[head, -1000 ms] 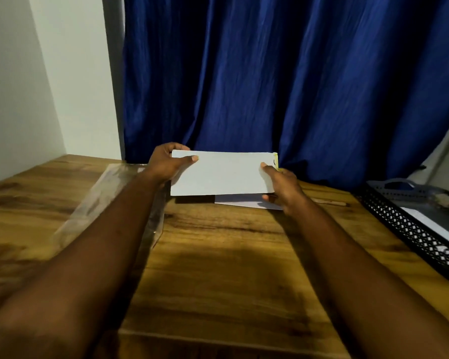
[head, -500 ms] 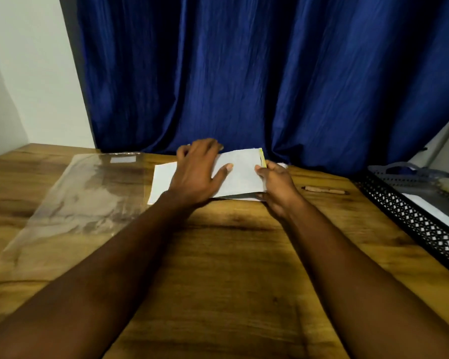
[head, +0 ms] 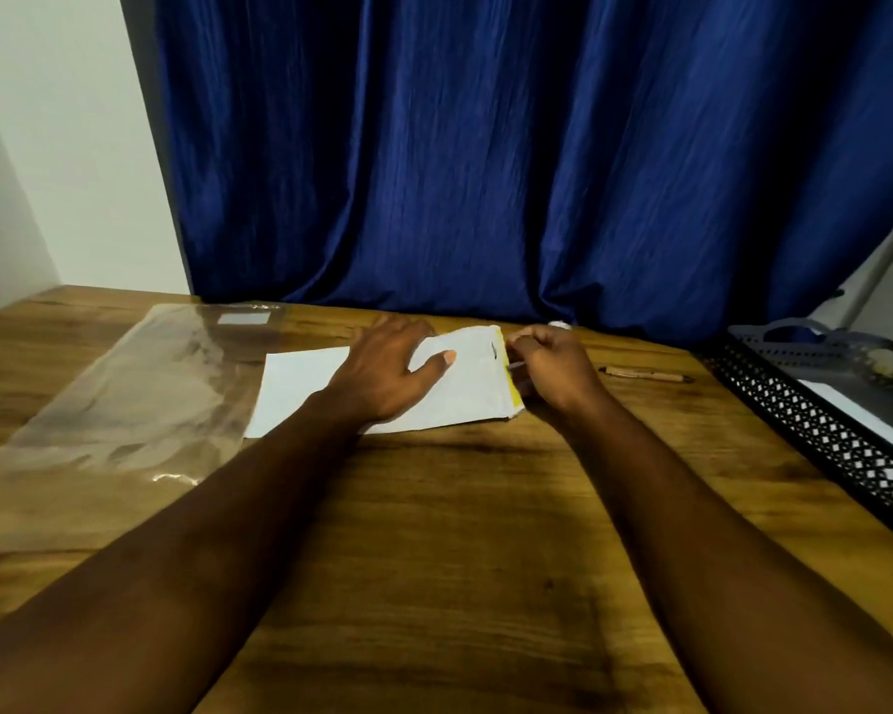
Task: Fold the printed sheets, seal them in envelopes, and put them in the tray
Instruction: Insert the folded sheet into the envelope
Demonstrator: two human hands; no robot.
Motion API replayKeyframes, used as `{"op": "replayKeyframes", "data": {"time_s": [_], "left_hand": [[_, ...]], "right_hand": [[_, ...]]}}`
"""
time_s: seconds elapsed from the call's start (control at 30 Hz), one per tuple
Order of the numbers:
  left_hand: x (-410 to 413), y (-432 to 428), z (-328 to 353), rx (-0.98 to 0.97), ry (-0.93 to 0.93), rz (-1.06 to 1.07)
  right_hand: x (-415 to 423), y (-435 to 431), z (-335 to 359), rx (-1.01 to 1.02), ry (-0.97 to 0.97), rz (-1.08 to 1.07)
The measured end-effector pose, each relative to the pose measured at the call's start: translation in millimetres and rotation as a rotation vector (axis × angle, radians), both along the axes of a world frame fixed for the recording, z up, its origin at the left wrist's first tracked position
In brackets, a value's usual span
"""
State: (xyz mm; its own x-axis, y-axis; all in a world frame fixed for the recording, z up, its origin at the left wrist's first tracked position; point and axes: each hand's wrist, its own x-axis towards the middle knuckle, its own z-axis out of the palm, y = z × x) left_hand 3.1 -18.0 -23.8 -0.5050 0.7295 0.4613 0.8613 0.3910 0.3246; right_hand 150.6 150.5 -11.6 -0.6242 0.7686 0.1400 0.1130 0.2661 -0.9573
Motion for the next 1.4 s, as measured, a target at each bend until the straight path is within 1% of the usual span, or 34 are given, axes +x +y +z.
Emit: {"op": "replayKeyframes", "data": {"time_s": [0.07, 0.13, 0.17, 0.33, 0.4, 0.47, 0.57, 0.7, 0.87, 0.97, 1.03, 1.1, 1.2, 1.33, 1.4], "left_hand": [[1, -4, 0, -0.040, -0.008, 0.007], [0, -6, -1, -0.083, -0.016, 0.014], [-1, -7, -2, -0.096, -0.022, 0.017], [-7, -8, -5, -0.145, -0.046, 0.010], [-7, -10, -5, -0.136, -0.047, 0.003], [-6, -10, -4, -0.121, -0.040, 0.007], [-6, -10, -5, -0.114, -0.062, 0.006], [-9, -10, -6, -0.133, -0.104, -0.021], [-8, -9, -6, -0.150, -0.109, -0.017], [-9, -9, -7, -0.102, -0.134, -0.040], [-9, -7, -6, -0.052, -0.160, -0.059], [-6, -6, -5, 0.014, -0.215, -0.078], [-4, -5, -5, 0.135, -0.351, -0.086], [-8, -5, -7, 0.259, -0.519, -0.039], [-11, -5, -7, 0.286, -0.543, -0.032]], "right_hand": [[6, 11, -4, 0.359, -0.073, -0.089], [10, 20, -9, 0.612, -0.192, -0.056], [8, 23, -11, 0.661, -0.266, -0.011], [-6, 20, -12, 0.768, -0.680, 0.245], [-10, 20, -12, 0.817, -0.738, 0.279], [-11, 23, -11, 0.845, -0.732, 0.273], [-11, 28, -12, 0.825, -0.659, 0.272], [-8, 34, -18, 0.757, -0.411, 0.222], [-4, 39, -14, 0.625, -0.290, 0.002], [-2, 46, -11, 0.563, -0.183, -0.133], [-1, 46, -5, 0.534, -0.096, -0.185], [-1, 43, 6, 0.486, 0.005, -0.155], [-2, 35, 17, 0.375, 0.075, -0.002], [-3, 36, 5, 0.270, -0.064, 0.187], [-2, 45, -6, 0.300, -0.121, 0.203]]}}
